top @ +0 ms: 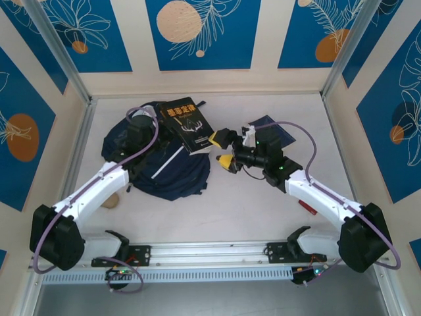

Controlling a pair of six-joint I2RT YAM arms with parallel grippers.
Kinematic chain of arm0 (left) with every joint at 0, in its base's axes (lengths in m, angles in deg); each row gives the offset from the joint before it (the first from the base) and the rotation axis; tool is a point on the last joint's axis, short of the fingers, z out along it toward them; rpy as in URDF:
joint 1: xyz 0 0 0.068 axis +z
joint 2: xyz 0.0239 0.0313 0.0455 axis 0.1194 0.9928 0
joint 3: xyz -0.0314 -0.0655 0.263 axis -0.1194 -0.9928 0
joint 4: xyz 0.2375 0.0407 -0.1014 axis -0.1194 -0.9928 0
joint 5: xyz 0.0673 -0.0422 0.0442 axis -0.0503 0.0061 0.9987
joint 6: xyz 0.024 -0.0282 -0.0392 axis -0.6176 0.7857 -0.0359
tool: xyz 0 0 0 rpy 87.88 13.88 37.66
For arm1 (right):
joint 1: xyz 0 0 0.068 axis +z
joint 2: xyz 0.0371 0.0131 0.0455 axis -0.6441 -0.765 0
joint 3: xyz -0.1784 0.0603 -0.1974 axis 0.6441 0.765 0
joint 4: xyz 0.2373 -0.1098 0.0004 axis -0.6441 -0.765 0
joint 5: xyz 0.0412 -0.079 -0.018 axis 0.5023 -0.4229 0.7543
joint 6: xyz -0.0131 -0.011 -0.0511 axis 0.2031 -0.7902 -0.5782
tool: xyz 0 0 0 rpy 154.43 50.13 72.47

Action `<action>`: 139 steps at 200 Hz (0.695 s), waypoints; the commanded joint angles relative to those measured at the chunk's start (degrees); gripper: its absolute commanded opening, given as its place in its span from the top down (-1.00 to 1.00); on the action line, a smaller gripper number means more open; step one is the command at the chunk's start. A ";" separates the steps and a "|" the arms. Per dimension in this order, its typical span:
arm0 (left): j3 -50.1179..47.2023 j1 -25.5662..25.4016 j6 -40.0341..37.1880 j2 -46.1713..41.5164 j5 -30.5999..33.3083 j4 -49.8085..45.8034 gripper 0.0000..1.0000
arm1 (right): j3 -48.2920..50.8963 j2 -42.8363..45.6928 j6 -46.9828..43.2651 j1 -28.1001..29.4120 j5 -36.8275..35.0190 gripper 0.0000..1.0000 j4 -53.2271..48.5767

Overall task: Pack the student bag
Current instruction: Pick up the book from the center of the table.

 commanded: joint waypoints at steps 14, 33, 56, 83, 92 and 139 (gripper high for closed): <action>3.69 0.33 7.16 1.39 2.88 9.60 1.00 | 0.37 -3.59 7.31 1.48 -4.01 -0.99 11.28; 3.21 0.31 8.82 2.01 3.05 12.19 1.00 | -1.08 -5.28 6.93 1.69 -5.55 -0.99 11.74; 2.49 0.31 10.19 2.09 3.60 14.39 1.00 | -2.08 -7.85 8.73 2.42 -7.38 -0.99 14.13; 0.51 0.33 12.47 1.69 4.46 18.08 1.00 | -4.21 -11.74 11.53 2.56 -7.20 -0.99 16.98; 0.22 0.25 12.72 1.55 4.52 18.42 1.00 | -4.61 -12.97 11.95 2.53 -7.47 -0.99 19.35; -1.43 0.34 13.52 0.03 5.97 17.93 1.00 | -6.10 -14.90 13.41 2.53 -10.83 -0.96 21.33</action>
